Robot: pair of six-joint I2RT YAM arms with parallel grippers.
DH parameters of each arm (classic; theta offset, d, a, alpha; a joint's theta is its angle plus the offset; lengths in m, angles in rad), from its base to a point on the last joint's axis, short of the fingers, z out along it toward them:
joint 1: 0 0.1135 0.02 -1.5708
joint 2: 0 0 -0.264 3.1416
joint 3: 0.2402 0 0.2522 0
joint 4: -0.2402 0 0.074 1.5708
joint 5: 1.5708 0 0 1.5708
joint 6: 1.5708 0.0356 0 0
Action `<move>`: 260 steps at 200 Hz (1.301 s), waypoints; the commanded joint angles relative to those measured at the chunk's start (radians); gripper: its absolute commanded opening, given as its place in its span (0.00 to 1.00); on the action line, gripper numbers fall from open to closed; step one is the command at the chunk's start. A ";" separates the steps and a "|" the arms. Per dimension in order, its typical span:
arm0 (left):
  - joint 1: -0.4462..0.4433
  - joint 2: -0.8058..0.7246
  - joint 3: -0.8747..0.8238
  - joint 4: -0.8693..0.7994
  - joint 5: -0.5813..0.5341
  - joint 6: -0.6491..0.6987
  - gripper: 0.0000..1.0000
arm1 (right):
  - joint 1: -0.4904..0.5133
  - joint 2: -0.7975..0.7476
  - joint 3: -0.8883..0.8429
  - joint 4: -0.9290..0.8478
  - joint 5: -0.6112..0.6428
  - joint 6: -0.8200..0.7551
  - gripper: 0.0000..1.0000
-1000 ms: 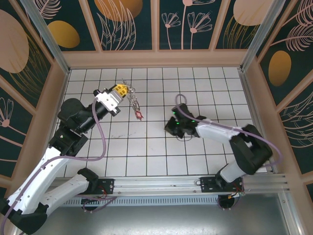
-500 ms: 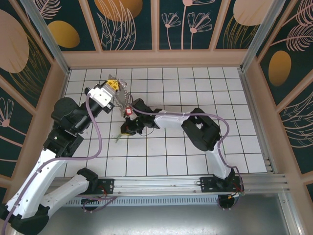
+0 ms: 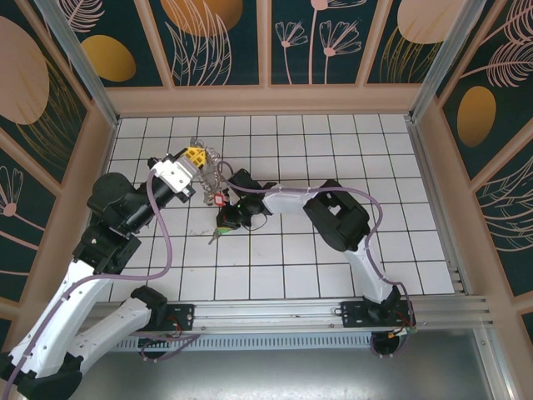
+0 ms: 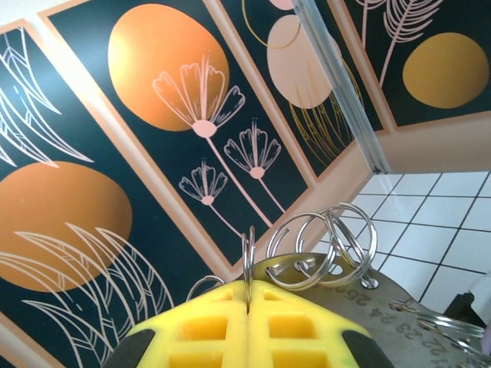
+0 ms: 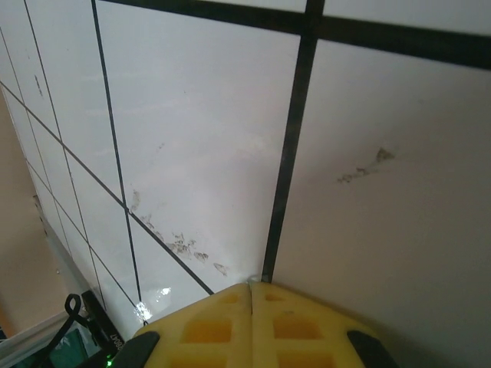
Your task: Put the keys on the keyring
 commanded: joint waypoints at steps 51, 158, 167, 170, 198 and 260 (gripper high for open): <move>0.005 -0.024 -0.021 0.048 0.091 -0.008 0.00 | -0.010 -0.052 -0.063 0.023 0.085 -0.057 0.19; 0.006 -0.059 -0.118 0.079 0.226 -0.067 0.00 | -0.106 -0.420 -0.309 0.100 0.295 -0.166 0.28; 0.005 -0.062 -0.129 0.093 0.241 -0.073 0.00 | -0.119 -0.455 -0.345 0.132 0.281 -0.166 0.29; 0.005 -0.061 -0.132 0.095 0.247 -0.073 0.00 | -0.124 -0.467 -0.358 0.144 0.274 -0.165 0.29; 0.005 -0.053 -0.150 0.102 0.297 -0.072 0.00 | -0.156 -0.578 -0.461 0.201 0.281 -0.185 0.30; 0.005 0.000 -0.231 0.152 0.528 -0.014 0.00 | -0.273 -1.057 -0.718 0.297 0.382 -0.460 0.25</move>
